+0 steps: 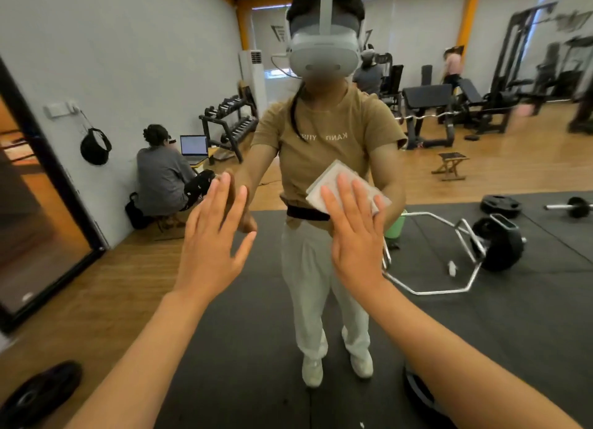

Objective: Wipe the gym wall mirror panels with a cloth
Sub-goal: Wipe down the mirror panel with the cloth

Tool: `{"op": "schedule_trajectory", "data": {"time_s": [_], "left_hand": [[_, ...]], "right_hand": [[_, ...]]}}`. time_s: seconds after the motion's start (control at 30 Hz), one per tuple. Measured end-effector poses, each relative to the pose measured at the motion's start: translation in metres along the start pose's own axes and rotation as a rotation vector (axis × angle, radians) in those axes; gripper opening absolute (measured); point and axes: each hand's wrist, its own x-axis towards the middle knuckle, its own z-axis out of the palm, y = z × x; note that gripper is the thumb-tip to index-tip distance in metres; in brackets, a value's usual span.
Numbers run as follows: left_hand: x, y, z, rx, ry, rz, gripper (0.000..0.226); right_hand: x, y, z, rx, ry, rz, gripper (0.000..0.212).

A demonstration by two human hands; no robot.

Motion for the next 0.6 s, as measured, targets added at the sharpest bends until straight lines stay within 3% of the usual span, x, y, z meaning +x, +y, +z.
{"op": "schedule_trajectory", "data": {"time_s": [0.07, 0.13, 0.23, 0.3, 0.37, 0.43, 0.5, 0.6], "left_hand": [[0.000, -0.004, -0.002, -0.001, -0.012, 0.021, 0.071], [-0.001, -0.006, -0.002, -0.006, -0.012, 0.029, 0.070], [-0.002, -0.007, -0.001, -0.019, -0.010, 0.025, 0.069], [-0.003, -0.008, 0.001, -0.033, -0.007, 0.031, 0.068], [-0.003, -0.009, 0.002, -0.050, 0.000, 0.040, 0.068], [-0.002, -0.010, 0.003, -0.058, 0.010, 0.043, 0.068], [-0.003, -0.009, 0.005, -0.073, 0.025, 0.042, 0.068], [-0.017, -0.004, 0.011, -0.139, 0.059, 0.013, 0.066]], "right_hand": [[0.004, -0.018, 0.010, 0.014, 0.042, 0.071, 0.063], [-0.017, -0.029, 0.023, -0.031, -0.009, 0.006, 0.063], [-0.086, -0.029, 0.045, -0.179, -0.292, -0.436, 0.069], [-0.137, -0.018, 0.052, -0.347, -0.560, -0.730, 0.089], [-0.161, -0.010, 0.046, -0.464, -0.722, -0.831, 0.107], [-0.156, -0.005, 0.039, -0.496, -0.719, -0.864, 0.112], [-0.131, -0.003, 0.029, -0.411, -0.589, -0.825, 0.098], [-0.069, -0.008, 0.012, -0.194, -0.383, -0.526, 0.065]]}}
